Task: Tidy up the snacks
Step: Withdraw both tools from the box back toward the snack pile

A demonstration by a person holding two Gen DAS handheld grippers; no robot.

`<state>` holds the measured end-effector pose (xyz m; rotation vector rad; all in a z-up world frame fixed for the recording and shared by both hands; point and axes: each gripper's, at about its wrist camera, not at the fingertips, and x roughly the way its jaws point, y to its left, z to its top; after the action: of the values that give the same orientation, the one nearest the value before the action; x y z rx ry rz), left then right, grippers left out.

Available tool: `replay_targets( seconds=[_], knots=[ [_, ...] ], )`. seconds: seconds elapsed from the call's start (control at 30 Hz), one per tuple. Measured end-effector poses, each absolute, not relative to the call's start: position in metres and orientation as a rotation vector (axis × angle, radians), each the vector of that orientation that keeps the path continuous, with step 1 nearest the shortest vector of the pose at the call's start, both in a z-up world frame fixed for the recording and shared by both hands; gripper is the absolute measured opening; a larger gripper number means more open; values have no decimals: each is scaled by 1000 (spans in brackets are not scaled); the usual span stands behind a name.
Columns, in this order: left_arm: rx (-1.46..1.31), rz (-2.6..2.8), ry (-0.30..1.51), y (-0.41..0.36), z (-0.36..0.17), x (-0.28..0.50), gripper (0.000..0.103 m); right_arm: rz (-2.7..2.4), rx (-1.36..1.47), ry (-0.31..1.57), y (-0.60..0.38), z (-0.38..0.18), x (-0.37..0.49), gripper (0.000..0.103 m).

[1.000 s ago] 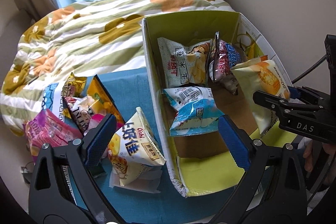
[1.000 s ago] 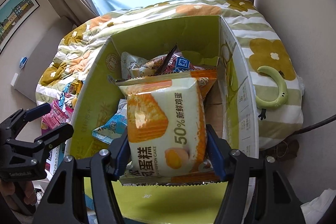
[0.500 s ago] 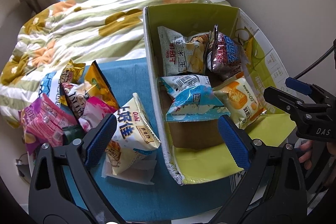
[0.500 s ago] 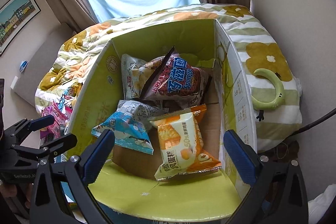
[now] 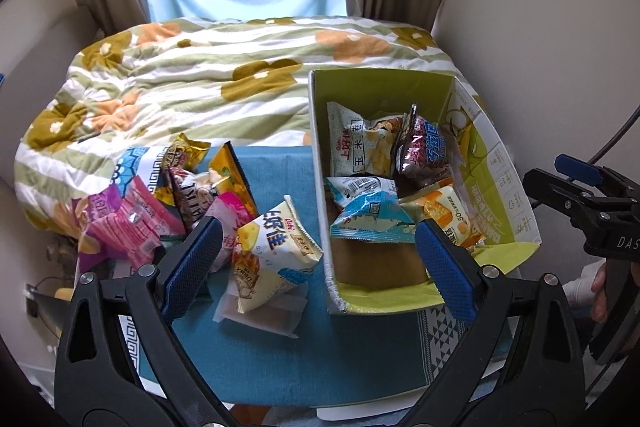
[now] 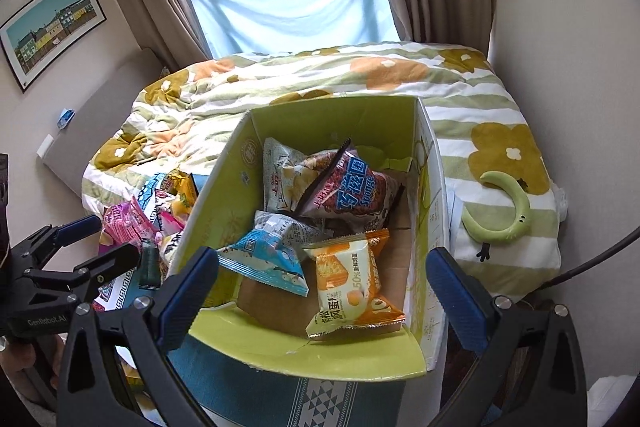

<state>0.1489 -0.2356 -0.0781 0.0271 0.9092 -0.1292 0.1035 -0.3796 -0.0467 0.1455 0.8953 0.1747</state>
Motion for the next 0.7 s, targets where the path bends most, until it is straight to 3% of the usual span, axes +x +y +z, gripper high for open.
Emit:
replay_targets(
  seconds=[0.37,0.7],
  knots=[
    [-4,-34,867,-162,-62,115,96,258,89,798,-325,-8,95,103],
    [52,-88,896,-61,-68,122,96,231,150,798,-237,-17,93,103]
  ],
)
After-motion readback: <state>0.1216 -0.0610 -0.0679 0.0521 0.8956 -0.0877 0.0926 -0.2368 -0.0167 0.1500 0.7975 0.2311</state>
